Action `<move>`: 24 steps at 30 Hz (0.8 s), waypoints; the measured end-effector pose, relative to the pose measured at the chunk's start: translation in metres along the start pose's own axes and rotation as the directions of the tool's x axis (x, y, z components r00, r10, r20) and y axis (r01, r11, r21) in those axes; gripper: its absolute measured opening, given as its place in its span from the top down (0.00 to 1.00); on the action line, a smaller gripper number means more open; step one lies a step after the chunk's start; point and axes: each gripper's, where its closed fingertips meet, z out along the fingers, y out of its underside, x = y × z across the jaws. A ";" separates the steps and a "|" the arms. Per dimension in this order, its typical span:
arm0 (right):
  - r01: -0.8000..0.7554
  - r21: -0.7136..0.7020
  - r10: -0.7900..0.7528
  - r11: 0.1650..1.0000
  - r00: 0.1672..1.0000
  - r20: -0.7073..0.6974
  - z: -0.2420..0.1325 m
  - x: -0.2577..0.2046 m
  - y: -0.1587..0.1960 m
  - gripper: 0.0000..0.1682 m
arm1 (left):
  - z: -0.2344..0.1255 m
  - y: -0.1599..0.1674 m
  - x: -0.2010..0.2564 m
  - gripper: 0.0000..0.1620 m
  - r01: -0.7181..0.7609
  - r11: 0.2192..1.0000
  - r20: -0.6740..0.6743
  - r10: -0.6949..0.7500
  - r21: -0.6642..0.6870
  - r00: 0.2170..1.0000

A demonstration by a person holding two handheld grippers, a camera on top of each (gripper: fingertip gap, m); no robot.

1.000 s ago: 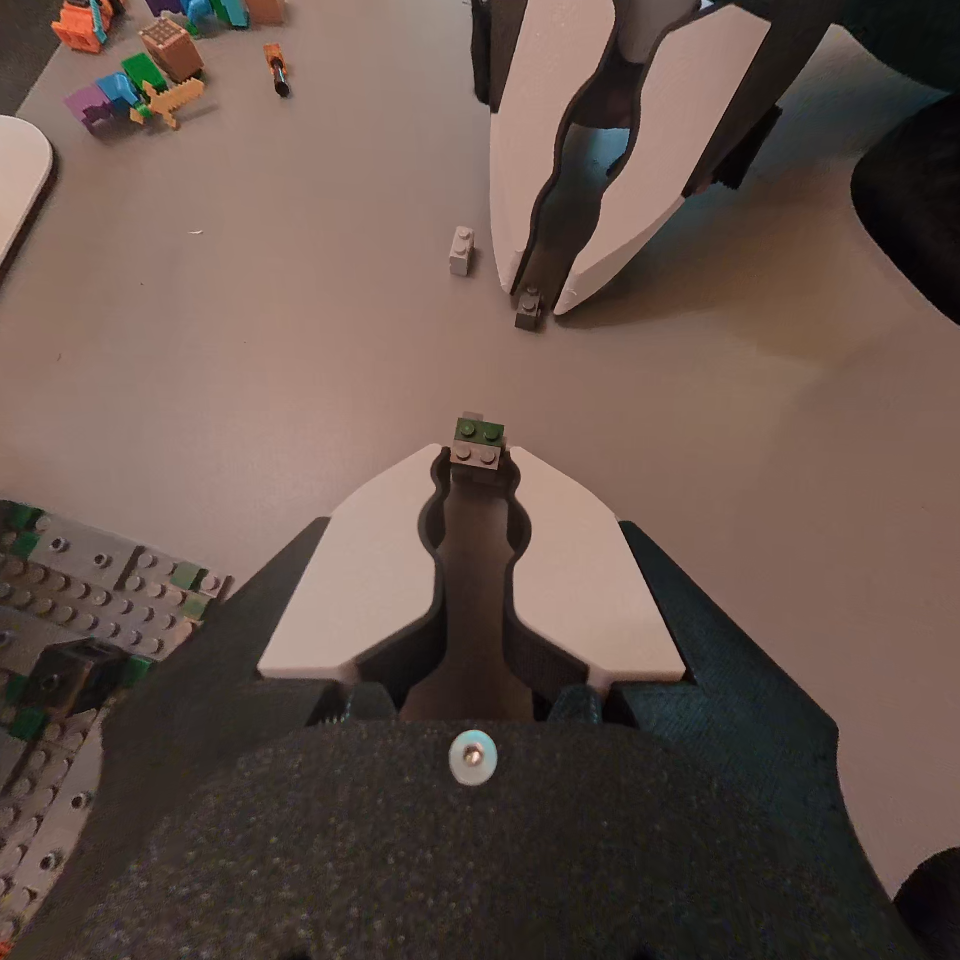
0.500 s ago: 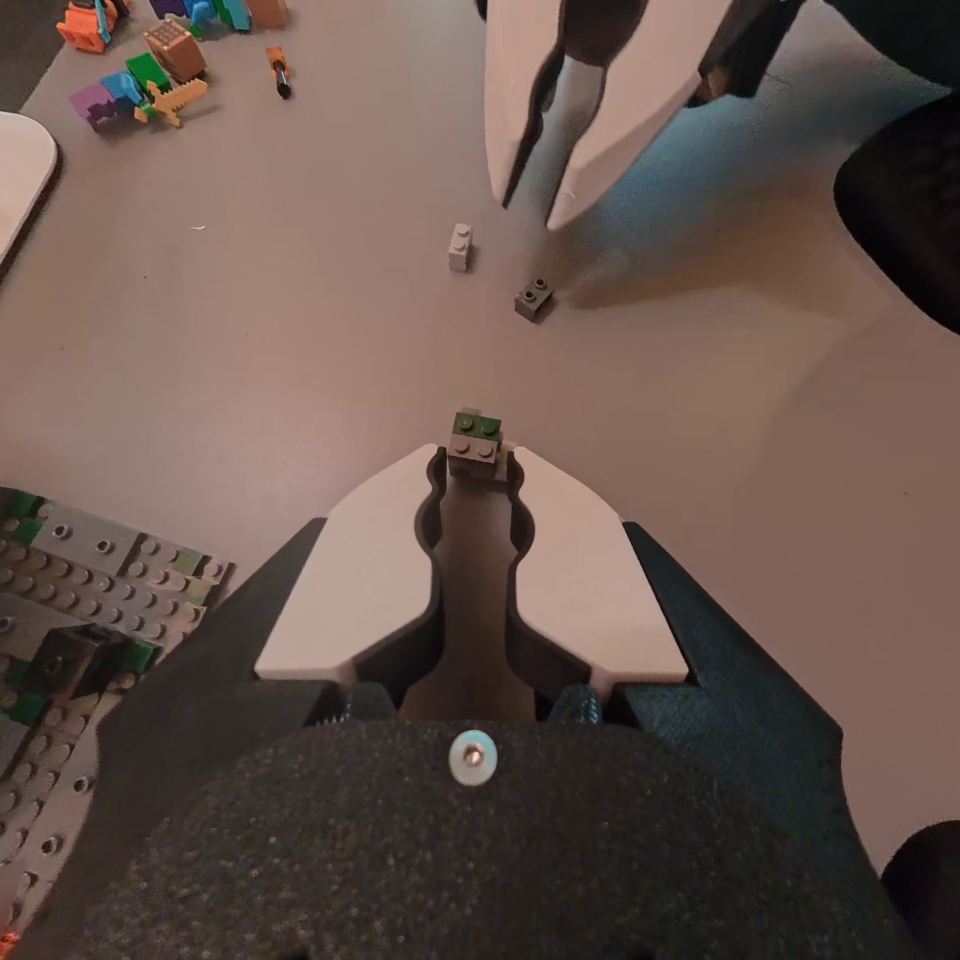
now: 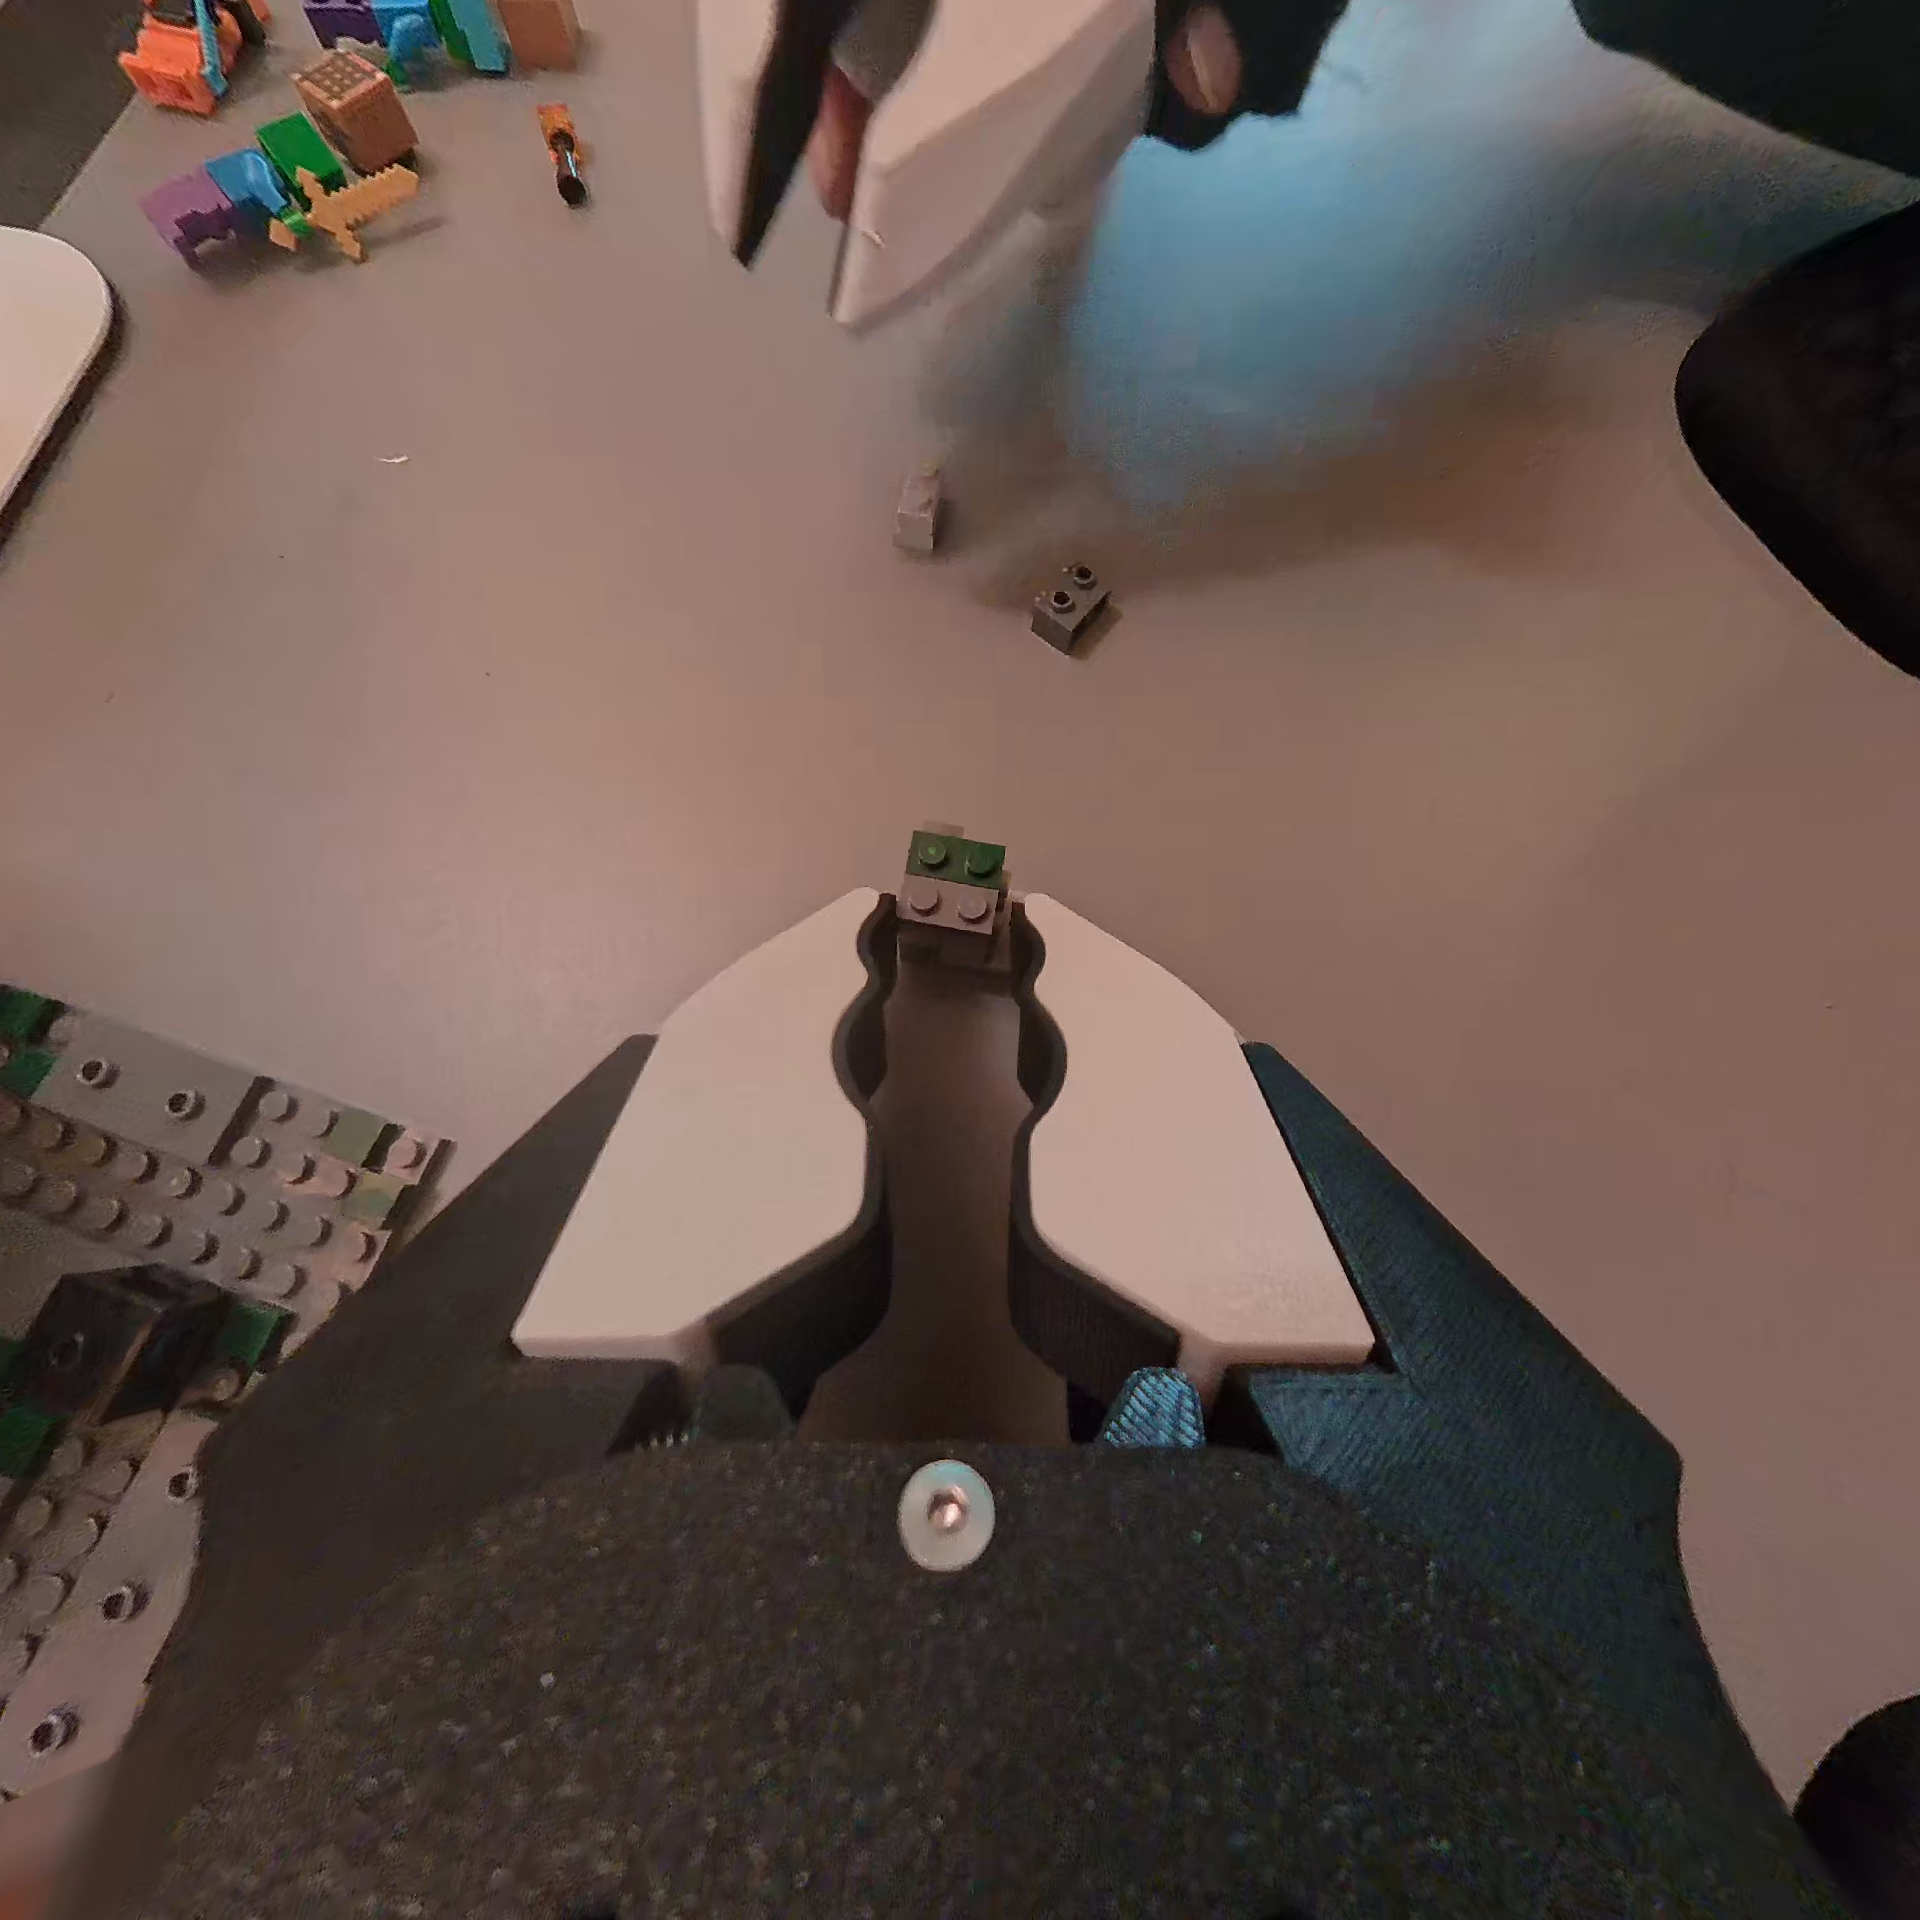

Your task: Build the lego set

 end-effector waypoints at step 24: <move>0.013 -0.080 -0.010 0.997 0.999 0.043 -0.004 -0.001 0.018 0.90 | 0.005 0.000 0.001 0.88 -0.006 1.000 0.003 0.006 0.017 1.000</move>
